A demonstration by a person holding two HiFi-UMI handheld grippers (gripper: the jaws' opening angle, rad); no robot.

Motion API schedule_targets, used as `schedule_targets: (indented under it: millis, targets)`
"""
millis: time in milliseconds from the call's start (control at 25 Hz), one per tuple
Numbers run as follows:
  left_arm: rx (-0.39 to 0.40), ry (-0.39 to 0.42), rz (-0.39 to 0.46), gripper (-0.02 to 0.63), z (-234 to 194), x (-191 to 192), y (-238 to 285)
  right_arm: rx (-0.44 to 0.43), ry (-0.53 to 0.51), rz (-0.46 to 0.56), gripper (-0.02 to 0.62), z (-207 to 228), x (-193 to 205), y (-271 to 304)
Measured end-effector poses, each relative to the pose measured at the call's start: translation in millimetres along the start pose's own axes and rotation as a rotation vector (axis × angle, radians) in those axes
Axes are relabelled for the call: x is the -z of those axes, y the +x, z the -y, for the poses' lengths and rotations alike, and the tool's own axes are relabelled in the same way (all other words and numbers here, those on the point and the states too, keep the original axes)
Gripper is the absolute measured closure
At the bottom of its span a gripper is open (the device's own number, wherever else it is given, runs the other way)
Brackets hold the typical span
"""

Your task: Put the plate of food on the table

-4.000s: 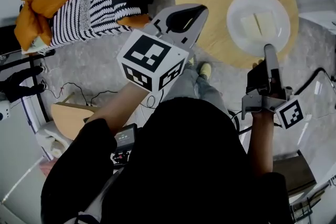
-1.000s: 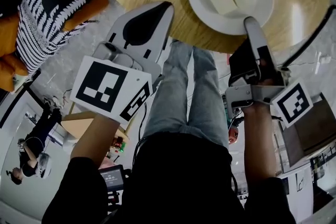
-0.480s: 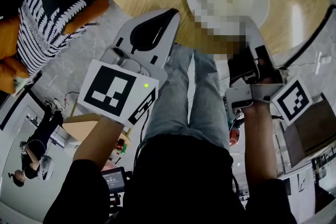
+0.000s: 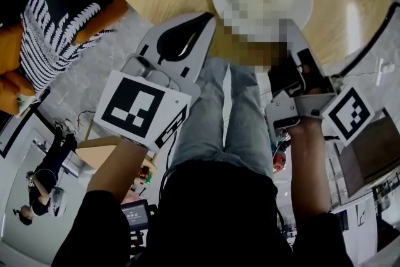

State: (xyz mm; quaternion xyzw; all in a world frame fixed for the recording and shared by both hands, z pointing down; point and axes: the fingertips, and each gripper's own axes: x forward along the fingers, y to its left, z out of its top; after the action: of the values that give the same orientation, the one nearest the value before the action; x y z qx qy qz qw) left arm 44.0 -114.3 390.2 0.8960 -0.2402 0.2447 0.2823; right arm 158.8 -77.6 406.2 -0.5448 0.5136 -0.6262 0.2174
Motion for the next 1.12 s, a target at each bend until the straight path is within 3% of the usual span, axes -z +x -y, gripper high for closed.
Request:
schedule_targets:
  millis: [160, 440, 1120]
  targets:
    - [0.006, -0.002, -0.014, 0.6, -2.6, 3.6, 1.8, 0.053, -0.035, -0.045, 0.577, -0.6, 3.0, 8.7]
    - [0.029, -0.011, -0.012, 0.6, -2.7, -0.1, 8.4, 0.162, -0.198, -0.118, 0.551, 0.7, 3.4, 21.4]
    - [0.045, -0.018, 0.014, 0.598, -4.4, -9.4, 8.0, 0.168, -0.406, -0.259, 0.529, -0.2, 8.3, 31.0]
